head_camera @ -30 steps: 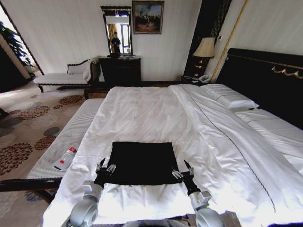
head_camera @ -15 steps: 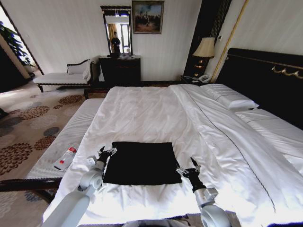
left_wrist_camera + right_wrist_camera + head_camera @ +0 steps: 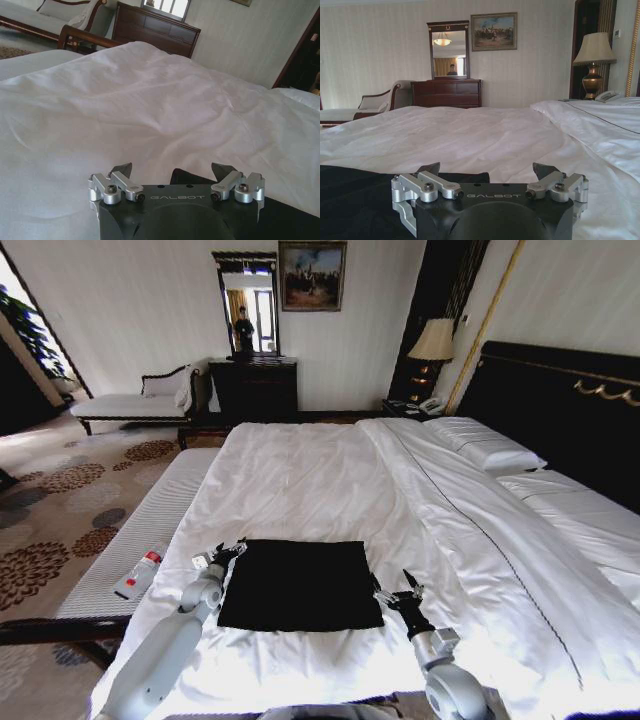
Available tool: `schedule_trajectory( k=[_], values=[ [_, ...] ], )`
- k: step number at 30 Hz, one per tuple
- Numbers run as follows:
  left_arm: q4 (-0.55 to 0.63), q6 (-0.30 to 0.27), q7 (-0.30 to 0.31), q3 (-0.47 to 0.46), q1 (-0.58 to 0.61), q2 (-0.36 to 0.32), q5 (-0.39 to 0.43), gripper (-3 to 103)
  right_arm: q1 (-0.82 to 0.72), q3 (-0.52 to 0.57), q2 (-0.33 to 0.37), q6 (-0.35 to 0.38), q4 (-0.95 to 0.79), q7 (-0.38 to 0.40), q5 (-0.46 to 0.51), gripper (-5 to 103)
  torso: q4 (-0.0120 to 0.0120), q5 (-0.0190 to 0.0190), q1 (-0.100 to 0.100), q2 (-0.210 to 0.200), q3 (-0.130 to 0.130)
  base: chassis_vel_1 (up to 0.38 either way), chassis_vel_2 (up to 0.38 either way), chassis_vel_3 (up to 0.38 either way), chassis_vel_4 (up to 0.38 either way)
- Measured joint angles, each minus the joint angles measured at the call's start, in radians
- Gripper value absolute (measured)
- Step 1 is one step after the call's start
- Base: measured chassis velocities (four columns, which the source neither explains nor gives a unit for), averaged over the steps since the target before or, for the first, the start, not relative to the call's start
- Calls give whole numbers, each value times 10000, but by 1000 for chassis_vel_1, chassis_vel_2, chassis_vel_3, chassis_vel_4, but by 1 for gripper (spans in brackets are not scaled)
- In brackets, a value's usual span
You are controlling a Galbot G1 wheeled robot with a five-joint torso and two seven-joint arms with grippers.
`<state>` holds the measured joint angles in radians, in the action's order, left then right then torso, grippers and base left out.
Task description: Fold the clothes on the bed.
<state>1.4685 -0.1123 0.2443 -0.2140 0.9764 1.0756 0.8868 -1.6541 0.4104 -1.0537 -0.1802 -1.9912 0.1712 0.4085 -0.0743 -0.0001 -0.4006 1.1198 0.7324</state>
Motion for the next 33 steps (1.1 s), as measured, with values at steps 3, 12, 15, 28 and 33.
schedule_trajectory(
  k=[3,12,15,28,33],
  values=[
    [-187,-37,-52,109,-100,62,9,82,26,-6,26,45,-10,21,48,100,0,0,0,0,0,0,0,0,0],
    [-560,-159,-279,297,-222,251,-25,50,67,-24,87,118,-81,44,137,100,1,0,1,0,-1,0,0,0,0],
    [-595,-165,-300,331,-267,281,-38,39,78,-34,93,142,-133,57,159,100,0,0,1,0,-1,0,0,0,0],
    [-334,-120,-209,331,-170,223,-88,1,118,-97,99,150,-122,65,180,100,-1,-1,1,1,-1,0,0,0,0],
    [-230,-35,-100,323,-116,127,-164,1,668,-273,401,428,71,179,804,100,-1,0,3,2,-1,0,0,0,0]
  ],
)
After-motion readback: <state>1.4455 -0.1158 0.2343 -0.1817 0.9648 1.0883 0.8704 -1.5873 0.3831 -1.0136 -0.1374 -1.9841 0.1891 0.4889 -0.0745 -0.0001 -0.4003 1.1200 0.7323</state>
